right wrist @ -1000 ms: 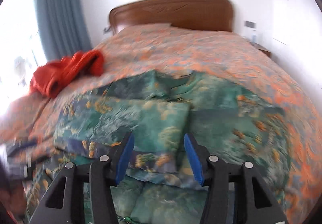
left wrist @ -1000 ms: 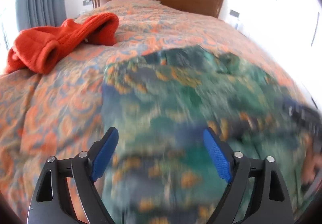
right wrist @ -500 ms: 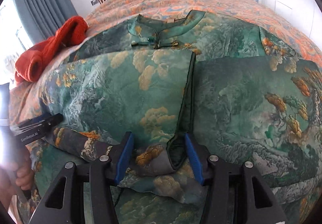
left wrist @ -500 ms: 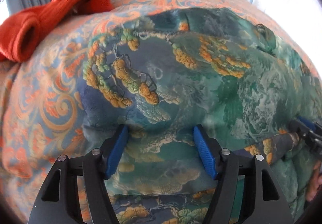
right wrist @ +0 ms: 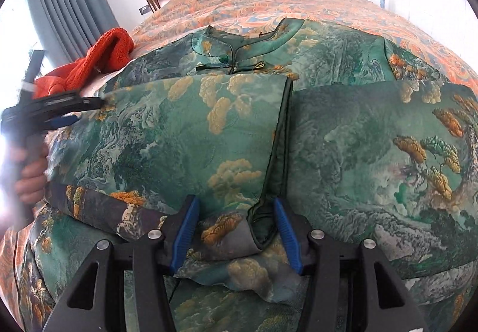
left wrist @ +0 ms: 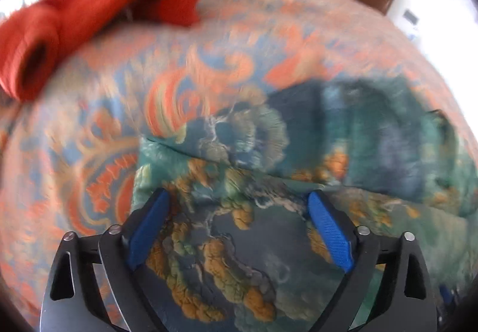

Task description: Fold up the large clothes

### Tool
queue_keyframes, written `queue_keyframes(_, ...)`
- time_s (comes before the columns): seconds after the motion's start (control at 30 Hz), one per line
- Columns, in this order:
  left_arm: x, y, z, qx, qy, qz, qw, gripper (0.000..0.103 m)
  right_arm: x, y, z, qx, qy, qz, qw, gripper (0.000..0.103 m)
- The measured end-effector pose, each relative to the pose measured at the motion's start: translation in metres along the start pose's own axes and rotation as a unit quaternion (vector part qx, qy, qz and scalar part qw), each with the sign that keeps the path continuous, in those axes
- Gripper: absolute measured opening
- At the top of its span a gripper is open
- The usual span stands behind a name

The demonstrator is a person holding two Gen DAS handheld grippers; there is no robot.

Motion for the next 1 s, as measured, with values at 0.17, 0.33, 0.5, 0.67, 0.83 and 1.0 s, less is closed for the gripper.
queue_keyframes(0.17,-0.008,0.000,0.000,0.014,0.010,0.008,0.9998,0.098,-0.006,0.001,0.000,-0.004,0.006,-0.008,1.000,0.053)
queue_keyframes(0.33,-0.014,-0.018,-0.052,-0.013,0.034,0.012,0.9993,0.095,-0.009,0.001,-0.002,-0.010,0.005,-0.013,1.000,0.053)
queue_keyframes(0.5,-0.072,-0.060,-0.125,-0.043,0.053,0.029,0.9972,0.096,-0.006,-0.005,-0.012,-0.014,0.014,-0.010,1.000,0.053)
queue_keyframes(0.67,-0.140,-0.094,-0.173,-0.034,0.068,0.080,0.9939,0.098,-0.028,-0.019,-0.090,-0.001,0.070,0.023,0.997,0.064)
queue_keyframes(0.83,-0.209,-0.124,-0.194,-0.036,0.048,0.066,0.9960,0.098,-0.088,-0.032,-0.167,-0.031,0.088,-0.010,0.996,0.067)
queue_keyframes(1.0,-0.243,-0.135,-0.222,-0.024,0.073,0.080,0.9938,0.098,-0.151,-0.027,-0.225,-0.089,0.088,-0.039,0.991,0.070)
Point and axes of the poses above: each gripper's, at about its wrist camera, not at the fingertips, and z roughly the way its jaws point, y to its right, x to its top, the point moved 5 cm from there along z, roughly the way its jaws point, and after that the axes turned 10 degrees about x, right-handed, at the moved point
